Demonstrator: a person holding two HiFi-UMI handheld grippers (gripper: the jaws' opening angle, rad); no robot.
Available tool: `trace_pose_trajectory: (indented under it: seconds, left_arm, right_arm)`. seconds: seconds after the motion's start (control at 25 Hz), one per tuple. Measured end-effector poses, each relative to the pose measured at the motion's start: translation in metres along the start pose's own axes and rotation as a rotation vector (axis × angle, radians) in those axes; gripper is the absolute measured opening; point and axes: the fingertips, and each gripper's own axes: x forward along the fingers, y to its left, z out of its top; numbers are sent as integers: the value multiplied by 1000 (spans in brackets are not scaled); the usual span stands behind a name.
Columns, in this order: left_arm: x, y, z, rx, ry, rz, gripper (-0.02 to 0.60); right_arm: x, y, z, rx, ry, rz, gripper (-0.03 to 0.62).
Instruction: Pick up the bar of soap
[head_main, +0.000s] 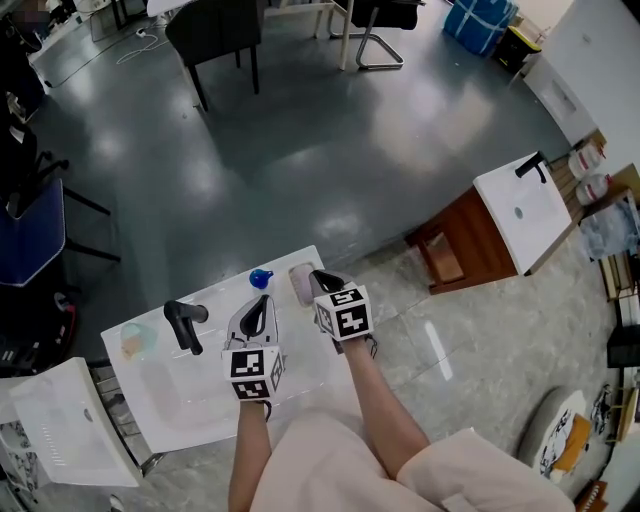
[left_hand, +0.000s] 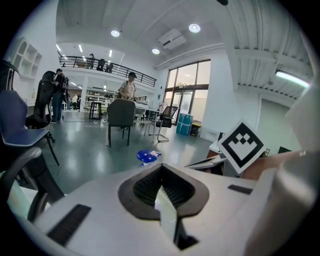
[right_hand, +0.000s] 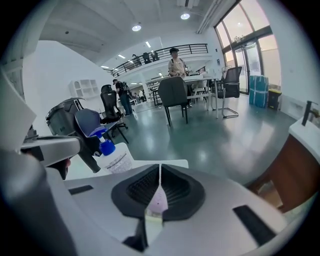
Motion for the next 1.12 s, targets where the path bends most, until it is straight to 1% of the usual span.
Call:
trace_pose_trajectory:
  seconds: [0.32,0.4,0.6,0.68,0.8,0.88,1.12]
  left_arm:
    - [6,-1,-3,9,6,-19,6]
    - [8,-1,-4,7,10,-24,6]
    - [10,-1,-8,-6,19,-31,6]
    - [10,-2,-9,-7,20,-35,6]
    - [11,-3,-11,-7,27,-39,6]
    - [11,-3,-16,-13,37,-39,6]
    - [11,2,-19,-22,45,-31,6]
  right_arm:
    - [16,6,-12,-9,51,-5,61]
    - [19,6,-13,-12,61,-8,91]
    - [26,8,-20,-12,96,-2,140]
    - [28,8,-24,-5,108,-3,174]
    - [32,8,-29,12,135,1,255]
    - [35,8,-33,16,150,-1,268]
    - [42,9,-42,33,177,13,270]
